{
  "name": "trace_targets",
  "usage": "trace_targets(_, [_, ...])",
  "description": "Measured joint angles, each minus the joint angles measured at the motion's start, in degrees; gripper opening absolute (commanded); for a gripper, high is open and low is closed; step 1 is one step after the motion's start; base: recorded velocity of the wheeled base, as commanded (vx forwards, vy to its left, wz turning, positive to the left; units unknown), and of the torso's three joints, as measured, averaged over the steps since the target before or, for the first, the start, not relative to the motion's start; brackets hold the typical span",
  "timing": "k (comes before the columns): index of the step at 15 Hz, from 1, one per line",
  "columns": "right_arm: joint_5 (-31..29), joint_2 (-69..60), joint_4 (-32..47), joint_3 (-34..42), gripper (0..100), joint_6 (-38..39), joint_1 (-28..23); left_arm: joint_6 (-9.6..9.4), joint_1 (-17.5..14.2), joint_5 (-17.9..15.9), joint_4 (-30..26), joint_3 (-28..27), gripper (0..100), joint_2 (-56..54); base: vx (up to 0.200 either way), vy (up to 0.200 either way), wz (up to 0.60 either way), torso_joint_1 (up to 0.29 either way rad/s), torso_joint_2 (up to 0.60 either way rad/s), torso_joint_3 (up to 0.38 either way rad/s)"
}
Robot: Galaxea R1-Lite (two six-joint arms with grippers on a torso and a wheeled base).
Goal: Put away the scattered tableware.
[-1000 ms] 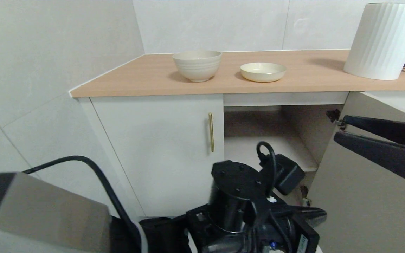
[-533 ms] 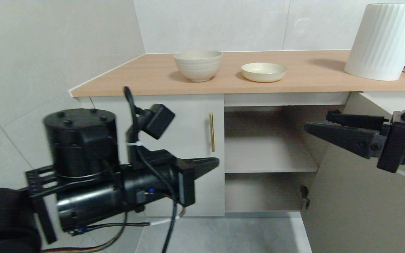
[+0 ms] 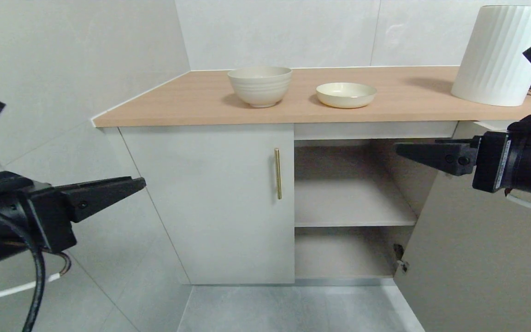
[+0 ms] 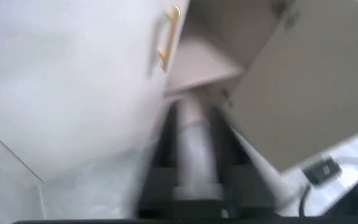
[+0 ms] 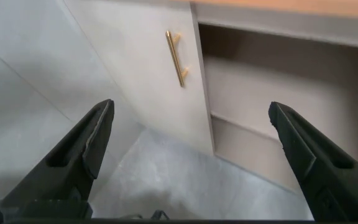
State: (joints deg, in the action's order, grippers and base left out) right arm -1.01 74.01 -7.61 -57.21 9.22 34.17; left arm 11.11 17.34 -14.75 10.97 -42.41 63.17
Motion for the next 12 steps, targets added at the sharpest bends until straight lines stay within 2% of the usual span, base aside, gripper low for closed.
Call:
trace_targets(10, [-0.22, -1.35, 0.2, -0.17, 100, 0.04, 0.0, 0.06, -0.83, 0.0, 0.11, -1.94, 100, -3.54, 0.0, 0.0, 0.0, 0.0, 0.0, 0.0])
trace_targets(12, [-0.22, -1.61, 0.17, -0.12, 100, 0.04, 0.0, -0.07, -0.8, -0.02, 0.06, -1.94, 100, -3.64, 0.2, 0.0, 0.0, -0.005, 0.0, 0.009])
